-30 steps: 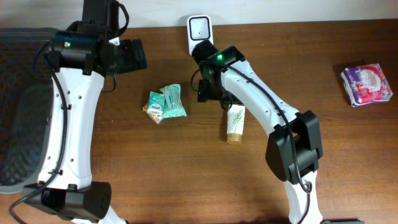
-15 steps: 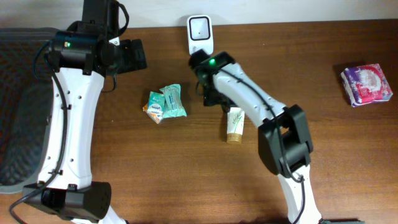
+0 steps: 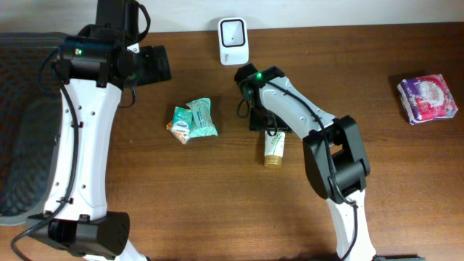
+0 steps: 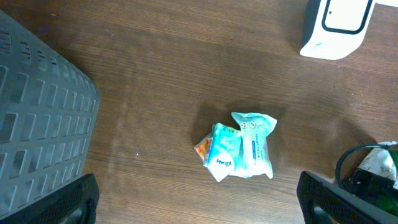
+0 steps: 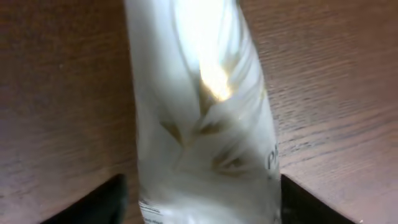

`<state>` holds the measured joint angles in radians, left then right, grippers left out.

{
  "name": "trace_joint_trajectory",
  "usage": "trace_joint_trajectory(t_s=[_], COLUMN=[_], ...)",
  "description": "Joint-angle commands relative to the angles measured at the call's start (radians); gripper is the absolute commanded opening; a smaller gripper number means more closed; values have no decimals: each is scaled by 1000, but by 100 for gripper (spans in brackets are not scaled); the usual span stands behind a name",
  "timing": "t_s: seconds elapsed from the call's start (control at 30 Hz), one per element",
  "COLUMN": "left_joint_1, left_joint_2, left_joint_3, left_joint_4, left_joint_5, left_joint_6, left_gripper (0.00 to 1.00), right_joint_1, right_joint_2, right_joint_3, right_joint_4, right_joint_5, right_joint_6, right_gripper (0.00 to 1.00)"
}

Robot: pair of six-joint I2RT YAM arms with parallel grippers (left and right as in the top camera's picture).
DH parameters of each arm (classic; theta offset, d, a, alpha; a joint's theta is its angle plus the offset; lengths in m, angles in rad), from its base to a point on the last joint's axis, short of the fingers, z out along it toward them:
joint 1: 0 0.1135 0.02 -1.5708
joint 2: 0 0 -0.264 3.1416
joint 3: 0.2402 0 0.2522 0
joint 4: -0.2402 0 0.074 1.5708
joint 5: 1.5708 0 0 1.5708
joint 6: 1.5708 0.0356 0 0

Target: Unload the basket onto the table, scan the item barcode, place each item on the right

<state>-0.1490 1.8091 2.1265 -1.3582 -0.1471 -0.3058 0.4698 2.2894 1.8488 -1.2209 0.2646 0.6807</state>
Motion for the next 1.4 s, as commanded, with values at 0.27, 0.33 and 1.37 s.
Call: trace_joint_trajectory(t_s=[0.27, 0.33, 1.37], left_joint_1=[2, 2, 2], left_joint_2=[-3, -3, -3], left_joint_3=[10, 10, 10], left_joint_4=[2, 2, 2], left_joint_5=[-7, -7, -7], left_joint_6=[12, 12, 12], left_gripper=[99, 99, 99], right_joint_1=[33, 33, -448], right_joint_2=[8, 8, -61], right_joint_3=[-9, -9, 69], right_joint_4=[14, 14, -265], right_joint_5=[63, 51, -797], right_joint_6=[2, -19, -678], right_gripper=[37, 4, 84])
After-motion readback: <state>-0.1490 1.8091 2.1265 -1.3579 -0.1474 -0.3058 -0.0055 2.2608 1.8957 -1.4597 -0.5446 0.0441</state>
